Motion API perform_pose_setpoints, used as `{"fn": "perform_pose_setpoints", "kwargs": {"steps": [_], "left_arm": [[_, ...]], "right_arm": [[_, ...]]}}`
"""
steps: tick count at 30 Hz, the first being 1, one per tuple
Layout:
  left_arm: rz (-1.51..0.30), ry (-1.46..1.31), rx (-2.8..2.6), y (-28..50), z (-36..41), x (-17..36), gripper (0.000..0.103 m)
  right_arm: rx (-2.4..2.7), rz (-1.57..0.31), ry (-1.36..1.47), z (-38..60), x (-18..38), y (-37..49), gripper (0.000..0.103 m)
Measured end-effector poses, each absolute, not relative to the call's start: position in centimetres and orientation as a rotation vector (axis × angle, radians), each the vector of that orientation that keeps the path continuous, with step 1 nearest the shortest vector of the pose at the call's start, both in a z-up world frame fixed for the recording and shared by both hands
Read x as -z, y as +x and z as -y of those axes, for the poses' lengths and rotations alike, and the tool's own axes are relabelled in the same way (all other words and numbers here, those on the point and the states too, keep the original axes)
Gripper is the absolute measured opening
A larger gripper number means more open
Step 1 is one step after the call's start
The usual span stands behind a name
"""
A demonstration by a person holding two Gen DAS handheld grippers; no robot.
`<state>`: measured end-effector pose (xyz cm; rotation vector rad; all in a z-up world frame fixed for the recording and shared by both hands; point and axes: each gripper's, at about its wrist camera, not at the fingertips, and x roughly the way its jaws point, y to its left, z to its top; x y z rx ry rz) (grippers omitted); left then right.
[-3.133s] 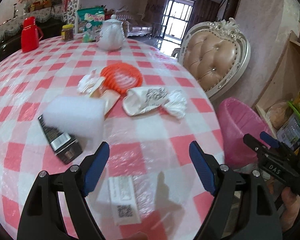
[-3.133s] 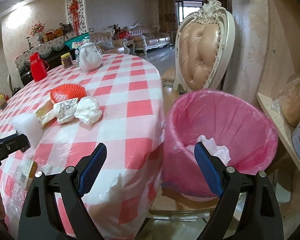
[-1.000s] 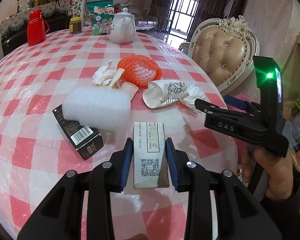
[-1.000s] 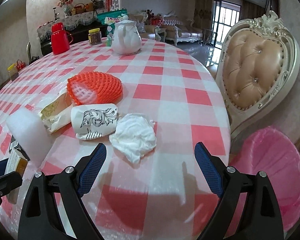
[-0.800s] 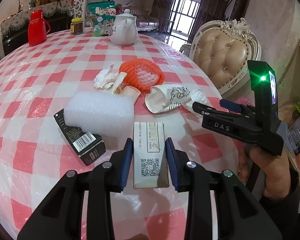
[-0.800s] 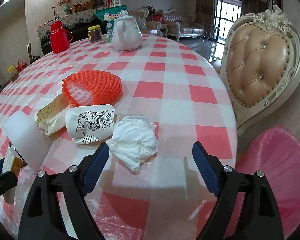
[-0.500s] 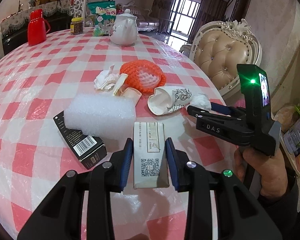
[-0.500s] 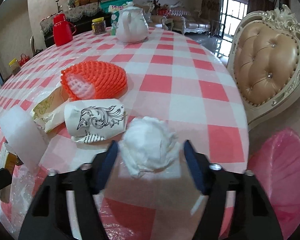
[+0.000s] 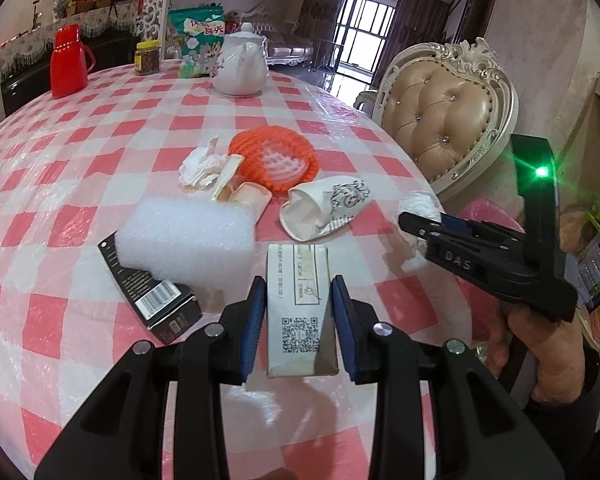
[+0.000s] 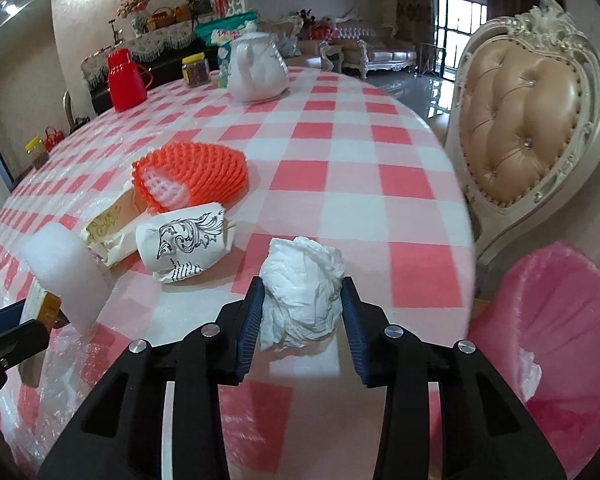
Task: Collect trash
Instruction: 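Grasp the small cardboard box with the left tool while the right tool grasps a white tissue, then carry the box and tissue to the pink wastebasket and open both tools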
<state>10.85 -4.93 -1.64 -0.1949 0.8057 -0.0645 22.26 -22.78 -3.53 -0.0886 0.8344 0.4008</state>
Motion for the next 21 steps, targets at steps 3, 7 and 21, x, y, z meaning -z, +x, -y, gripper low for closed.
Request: {"fn": "perform_pose_setpoints", "kwargs": {"steps": [3, 7, 21], "left_arm": [[-0.795, -0.187, 0.08, 11.0, 5.8, 1.2, 0.033], [-0.779, -0.172, 0.114, 11.6, 7.4, 0.6, 0.033], [-0.717, -0.105, 0.299, 15.8, 16.1, -2.5, 0.033]], "right_arm": [[-0.385, -0.816, -0.073, 24.1, 2.7, 21.6, 0.038], [-0.348, -0.79, -0.049, 26.5, 1.5, 20.8, 0.038], [-0.133, -0.731, 0.016, 37.0, -0.6, 19.3, 0.038]]}}
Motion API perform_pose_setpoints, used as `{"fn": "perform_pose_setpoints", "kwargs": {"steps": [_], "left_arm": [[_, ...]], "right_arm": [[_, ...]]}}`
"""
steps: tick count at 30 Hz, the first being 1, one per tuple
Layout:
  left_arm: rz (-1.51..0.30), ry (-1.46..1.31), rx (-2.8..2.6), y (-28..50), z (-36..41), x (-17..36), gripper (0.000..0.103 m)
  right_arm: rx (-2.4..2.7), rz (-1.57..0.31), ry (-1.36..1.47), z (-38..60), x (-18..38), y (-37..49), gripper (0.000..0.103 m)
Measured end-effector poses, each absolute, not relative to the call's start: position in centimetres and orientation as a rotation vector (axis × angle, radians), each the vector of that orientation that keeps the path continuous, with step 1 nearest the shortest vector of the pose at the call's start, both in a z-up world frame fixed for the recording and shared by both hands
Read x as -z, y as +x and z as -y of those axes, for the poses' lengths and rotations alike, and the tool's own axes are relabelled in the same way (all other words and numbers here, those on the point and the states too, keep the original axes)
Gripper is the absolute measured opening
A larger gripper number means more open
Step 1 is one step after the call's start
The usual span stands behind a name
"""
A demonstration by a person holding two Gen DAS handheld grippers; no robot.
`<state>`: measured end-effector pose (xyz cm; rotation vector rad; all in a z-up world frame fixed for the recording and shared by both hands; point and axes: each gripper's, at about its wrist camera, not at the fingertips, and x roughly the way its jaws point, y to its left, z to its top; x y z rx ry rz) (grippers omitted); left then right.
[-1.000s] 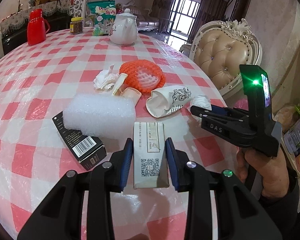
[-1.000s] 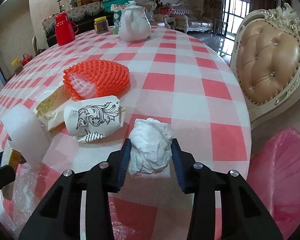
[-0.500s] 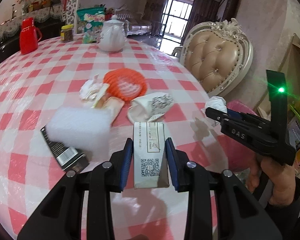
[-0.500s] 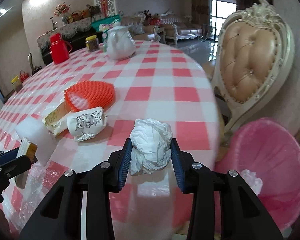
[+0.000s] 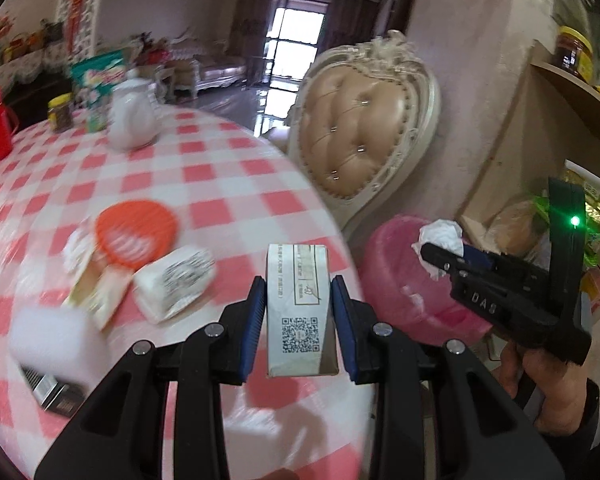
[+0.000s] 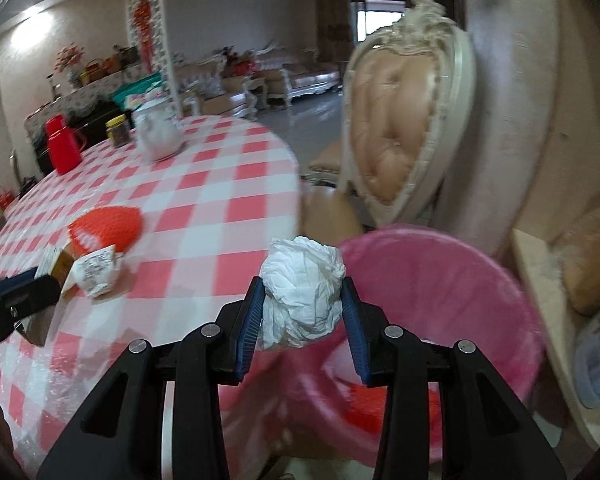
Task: Collect trash
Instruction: 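Carry the box and tissue to the pink wastebasket and open both tools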
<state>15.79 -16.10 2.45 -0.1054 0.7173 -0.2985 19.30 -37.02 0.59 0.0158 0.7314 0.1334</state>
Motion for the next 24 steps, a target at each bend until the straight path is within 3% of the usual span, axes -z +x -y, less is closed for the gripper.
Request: {"fn": "perform_pose_setpoints", "kwargs": {"steps": [24], "left_arm": [[-0.738, -0.089, 0.507, 22.8, 28.2, -2.9, 0.033]], "right_arm": [[0.075, -0.721, 0.043, 45.9, -0.2, 18.3, 0.039]]}}
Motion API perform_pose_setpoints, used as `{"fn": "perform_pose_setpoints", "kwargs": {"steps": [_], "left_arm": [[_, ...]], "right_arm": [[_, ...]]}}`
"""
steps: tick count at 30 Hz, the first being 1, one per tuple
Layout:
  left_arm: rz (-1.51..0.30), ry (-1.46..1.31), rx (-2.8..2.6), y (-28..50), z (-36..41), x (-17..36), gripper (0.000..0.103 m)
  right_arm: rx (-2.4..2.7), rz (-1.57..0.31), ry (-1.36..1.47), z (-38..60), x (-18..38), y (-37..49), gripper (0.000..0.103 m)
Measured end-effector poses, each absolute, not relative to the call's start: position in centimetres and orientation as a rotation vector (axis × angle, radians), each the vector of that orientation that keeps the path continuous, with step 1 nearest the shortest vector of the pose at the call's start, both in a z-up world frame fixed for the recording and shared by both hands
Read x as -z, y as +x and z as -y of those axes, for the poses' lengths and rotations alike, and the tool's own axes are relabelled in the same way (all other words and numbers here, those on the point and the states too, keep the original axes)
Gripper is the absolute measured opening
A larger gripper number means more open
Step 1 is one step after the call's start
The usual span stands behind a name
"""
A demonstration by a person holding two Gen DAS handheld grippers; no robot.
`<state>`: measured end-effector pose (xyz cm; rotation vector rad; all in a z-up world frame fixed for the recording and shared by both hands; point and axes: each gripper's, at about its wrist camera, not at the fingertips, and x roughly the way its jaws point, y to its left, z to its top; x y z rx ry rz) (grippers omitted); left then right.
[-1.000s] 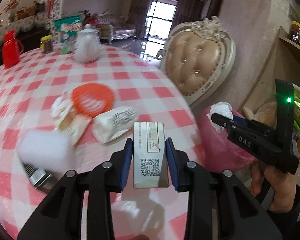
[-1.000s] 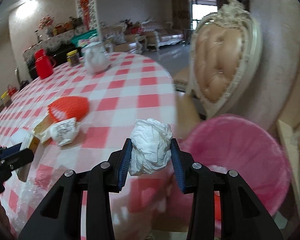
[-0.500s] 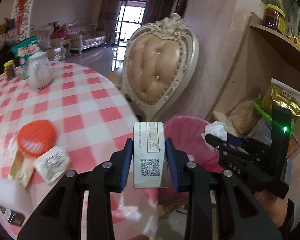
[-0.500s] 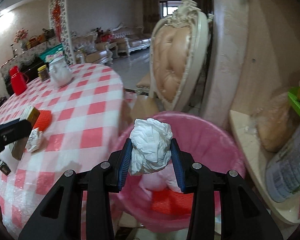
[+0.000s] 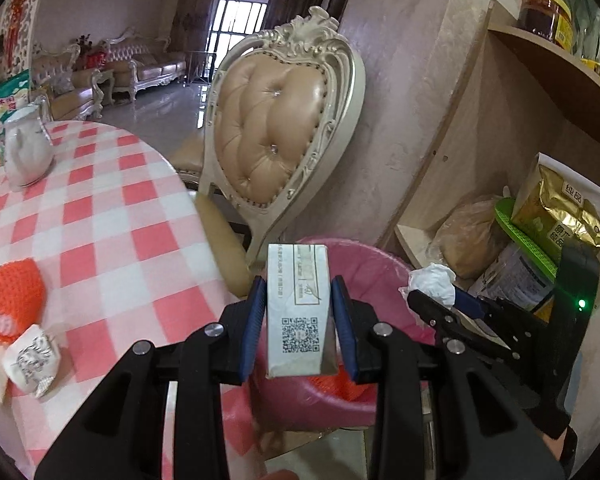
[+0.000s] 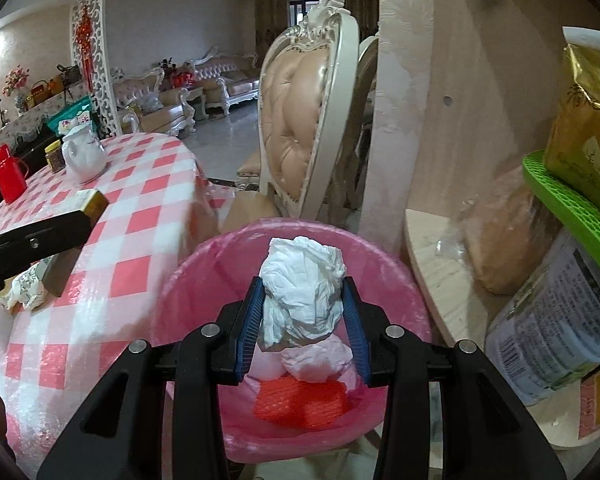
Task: Collect trash
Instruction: 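Carry the box and tissue to the pink wastebasket and open both tools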
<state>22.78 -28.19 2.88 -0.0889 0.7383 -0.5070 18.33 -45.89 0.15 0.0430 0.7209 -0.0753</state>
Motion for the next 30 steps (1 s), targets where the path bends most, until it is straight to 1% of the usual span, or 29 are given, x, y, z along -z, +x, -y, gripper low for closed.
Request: {"fn": "perform_pose_setpoints", "kwargs": {"steps": [6, 12, 13, 14, 15, 16, 17, 24, 28, 30], "left_arm": [[-0.742, -0.103, 0.542, 23.6, 29.7, -2.7, 0.033], [-0.767, -0.128, 0.58, 24.5, 30.7, -2.1, 0.034], [-0.773, -0.128, 0.589, 24.7, 31.0, -2.0, 0.037], [-0.777, -0.13, 0.597, 24.7, 31.2, -1.9, 0.049], [-0.779, -0.133, 0.601, 24.7, 31.3, -1.8, 0.057], [-0.78, -0.131, 0.603, 24.7, 31.3, -1.8, 0.057], [-0.779, -0.128, 0.604, 24.7, 31.4, -1.8, 0.057], [-0.773, -0.149, 0.582, 24.5, 29.9, -2.0, 0.057], [-0.763, -0.168, 0.552, 24.2, 28.5, -2.2, 0.057], [-0.758, -0.173, 0.536, 24.0, 27.7, -2.2, 0.057]], "right_arm": [[0.091, -0.715, 0.041, 46.4, -0.2, 18.3, 0.039], [0.1, -0.716, 0.044, 46.5, 0.0, 18.3, 0.041], [0.101, -0.717, 0.044, 46.5, 0.0, 18.3, 0.042], [0.102, -0.718, 0.043, 46.6, 0.0, 18.4, 0.047], [0.106, -0.717, 0.043, 46.6, 0.0, 18.3, 0.051], [0.11, -0.712, 0.042, 46.6, -0.1, 18.3, 0.058], [0.116, -0.706, 0.04, 46.6, -0.1, 18.2, 0.06], [0.118, -0.705, 0.046, 46.7, -0.1, 18.2, 0.061], [0.113, -0.7, 0.045, 46.4, -0.2, 18.0, 0.065], [0.108, -0.696, 0.048, 46.3, -0.3, 17.9, 0.066]]}}
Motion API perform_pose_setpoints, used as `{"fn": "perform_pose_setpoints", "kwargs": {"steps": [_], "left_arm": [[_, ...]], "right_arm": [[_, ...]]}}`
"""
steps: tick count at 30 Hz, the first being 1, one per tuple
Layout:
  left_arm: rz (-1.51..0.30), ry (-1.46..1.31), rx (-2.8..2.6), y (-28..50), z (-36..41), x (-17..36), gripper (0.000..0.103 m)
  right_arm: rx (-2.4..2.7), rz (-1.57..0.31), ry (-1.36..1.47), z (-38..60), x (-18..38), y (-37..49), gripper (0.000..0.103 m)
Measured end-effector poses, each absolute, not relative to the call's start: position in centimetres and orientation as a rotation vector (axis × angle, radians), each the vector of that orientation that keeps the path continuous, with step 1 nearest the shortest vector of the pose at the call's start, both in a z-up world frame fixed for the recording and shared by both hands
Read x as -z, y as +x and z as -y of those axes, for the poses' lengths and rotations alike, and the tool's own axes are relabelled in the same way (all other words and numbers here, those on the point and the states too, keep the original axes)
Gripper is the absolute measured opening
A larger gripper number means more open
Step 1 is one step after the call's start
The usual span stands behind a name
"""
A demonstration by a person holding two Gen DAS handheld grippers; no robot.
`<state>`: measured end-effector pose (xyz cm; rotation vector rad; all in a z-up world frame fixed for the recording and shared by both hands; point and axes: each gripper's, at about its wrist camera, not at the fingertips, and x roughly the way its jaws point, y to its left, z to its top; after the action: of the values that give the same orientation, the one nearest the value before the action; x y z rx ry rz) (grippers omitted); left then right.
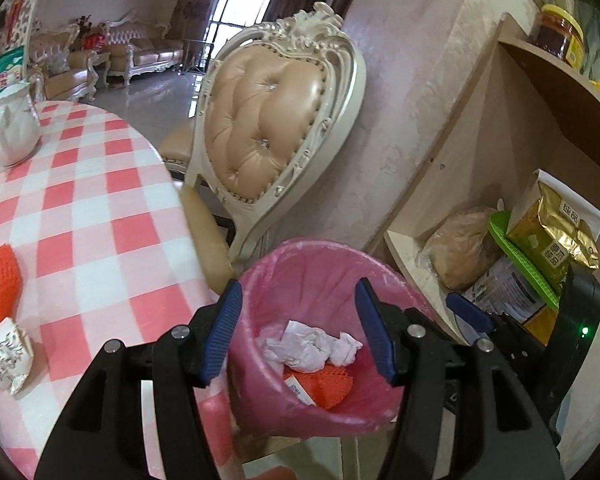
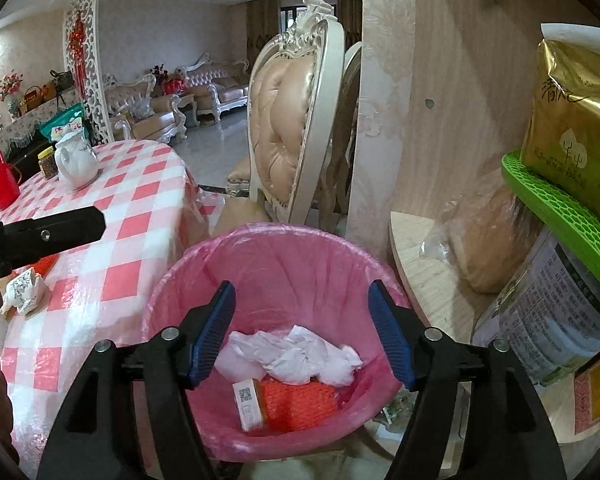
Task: Collect trash
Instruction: 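Carry the box and tissue to the pink wastebasket and open both tools, then withdraw both tools from the wastebasket back over the table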
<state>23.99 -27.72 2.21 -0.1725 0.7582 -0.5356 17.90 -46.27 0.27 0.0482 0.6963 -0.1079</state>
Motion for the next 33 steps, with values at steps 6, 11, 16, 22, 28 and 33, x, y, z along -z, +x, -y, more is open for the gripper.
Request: {"fn": "perform_pose_setpoints", "kwargs": {"steps": [6, 11, 16, 22, 28, 33], "left_arm": [[-0.738, -0.176, 0.489, 22.8, 25.8, -2.4, 0.058], [-0.723, -0.178, 0.448, 21.5, 24.0, -2.6, 0.06], [-0.712, -0.181, 0.411, 20.2, 22.3, -2.6, 0.061], [-0.699, -0.192, 0.353, 18.9, 19.6, -2.4, 0.064], [-0.682, -0.201, 0.289, 17.5, 16.7, -2.5, 0.066], [-0.673, -0.21, 0.236, 16.4, 14.1, -2.3, 0.067]], "right_arm": [[0.093, -0.693, 0.046, 45.5, -0.5, 17.6, 0.071], [0.074, -0.69, 0.044, 44.6, -0.6, 17.4, 0.074], [0.049, -0.684, 0.035, 43.2, -0.9, 17.0, 0.075], [0.018, -0.674, 0.021, 41.4, -1.4, 16.4, 0.08], [-0.016, -0.668, 0.012, 39.6, -1.8, 15.9, 0.084], [-0.044, -0.663, -0.001, 37.7, -2.1, 15.6, 0.084]]}}
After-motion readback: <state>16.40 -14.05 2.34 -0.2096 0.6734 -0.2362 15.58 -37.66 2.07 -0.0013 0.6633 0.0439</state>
